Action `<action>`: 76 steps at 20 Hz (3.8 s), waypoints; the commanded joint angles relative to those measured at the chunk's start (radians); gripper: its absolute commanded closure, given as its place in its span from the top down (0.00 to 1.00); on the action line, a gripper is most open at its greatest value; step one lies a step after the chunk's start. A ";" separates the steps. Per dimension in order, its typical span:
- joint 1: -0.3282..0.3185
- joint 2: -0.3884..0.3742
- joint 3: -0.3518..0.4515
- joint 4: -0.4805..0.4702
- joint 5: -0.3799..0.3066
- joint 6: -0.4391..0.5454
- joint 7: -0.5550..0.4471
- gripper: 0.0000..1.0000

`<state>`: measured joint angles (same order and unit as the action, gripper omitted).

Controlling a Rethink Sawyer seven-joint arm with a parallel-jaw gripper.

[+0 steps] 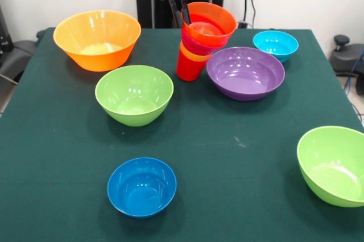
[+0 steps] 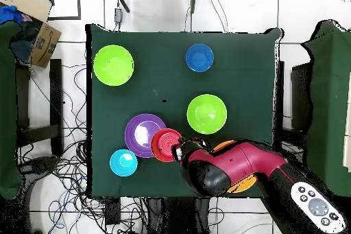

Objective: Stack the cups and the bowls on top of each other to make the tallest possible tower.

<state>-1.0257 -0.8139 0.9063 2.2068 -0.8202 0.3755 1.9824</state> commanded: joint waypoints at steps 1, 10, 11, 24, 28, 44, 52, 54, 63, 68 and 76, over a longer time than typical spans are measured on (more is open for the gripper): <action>0.018 -0.013 -0.005 -0.041 -0.065 0.080 -0.155 0.00; -0.003 -0.028 0.001 -0.026 -0.054 0.090 -0.168 0.00; -0.006 -0.032 0.005 -0.023 -0.048 0.093 -0.170 0.00; -0.028 -0.040 0.026 -0.002 -0.022 0.116 -0.178 0.00; -0.021 -0.030 0.015 0.002 -0.040 0.097 -0.160 0.00; 0.013 0.004 -0.011 0.025 -0.029 0.081 -0.099 0.00; -0.007 0.007 -0.007 0.025 -0.009 0.108 -0.118 0.00; -0.015 0.010 -0.002 0.031 0.000 0.110 -0.121 0.00; -0.030 0.008 0.003 0.071 0.021 0.090 -0.102 0.00; -0.021 0.018 -0.011 0.079 -0.003 0.066 -0.083 0.00; 0.011 0.031 -0.034 0.081 -0.029 0.034 -0.045 0.00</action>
<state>-1.0685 -0.8551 0.9059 2.2280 -0.8038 0.3909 1.9824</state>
